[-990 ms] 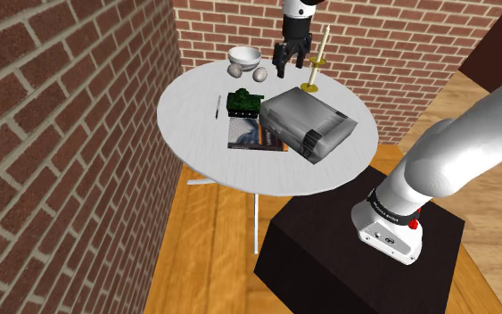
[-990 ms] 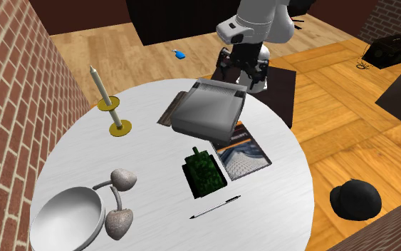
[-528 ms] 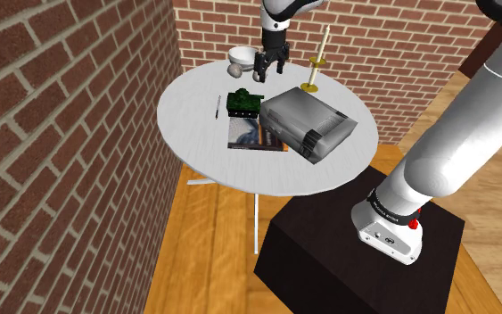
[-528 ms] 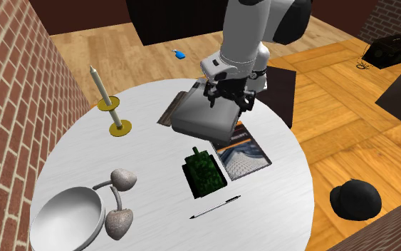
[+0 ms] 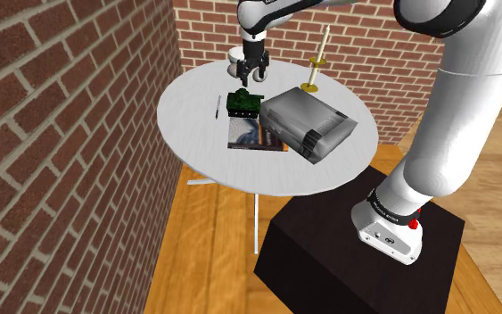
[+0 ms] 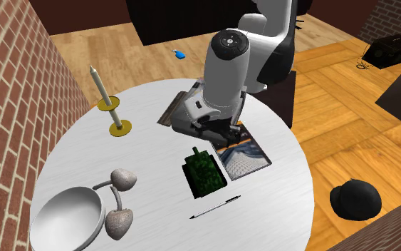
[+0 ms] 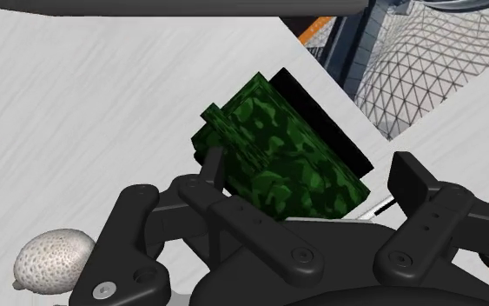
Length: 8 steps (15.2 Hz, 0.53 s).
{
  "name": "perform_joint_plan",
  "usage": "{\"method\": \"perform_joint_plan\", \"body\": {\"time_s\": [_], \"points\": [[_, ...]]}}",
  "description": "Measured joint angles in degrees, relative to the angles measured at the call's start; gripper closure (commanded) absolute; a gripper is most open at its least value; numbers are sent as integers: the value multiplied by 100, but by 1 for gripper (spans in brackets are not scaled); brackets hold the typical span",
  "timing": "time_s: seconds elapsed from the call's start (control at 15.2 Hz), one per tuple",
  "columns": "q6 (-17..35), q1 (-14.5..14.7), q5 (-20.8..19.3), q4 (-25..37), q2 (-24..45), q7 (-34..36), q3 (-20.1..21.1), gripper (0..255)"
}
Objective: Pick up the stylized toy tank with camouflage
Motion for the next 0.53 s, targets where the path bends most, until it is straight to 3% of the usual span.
{"method": "perform_joint_plan", "body": {"time_s": [0.33, 0.53], "points": [[-150, -36, 33, 1359, 1245, -102, 3, 0], [-121, -42, 37, 1615, 1537, -116, 4, 0]]}}
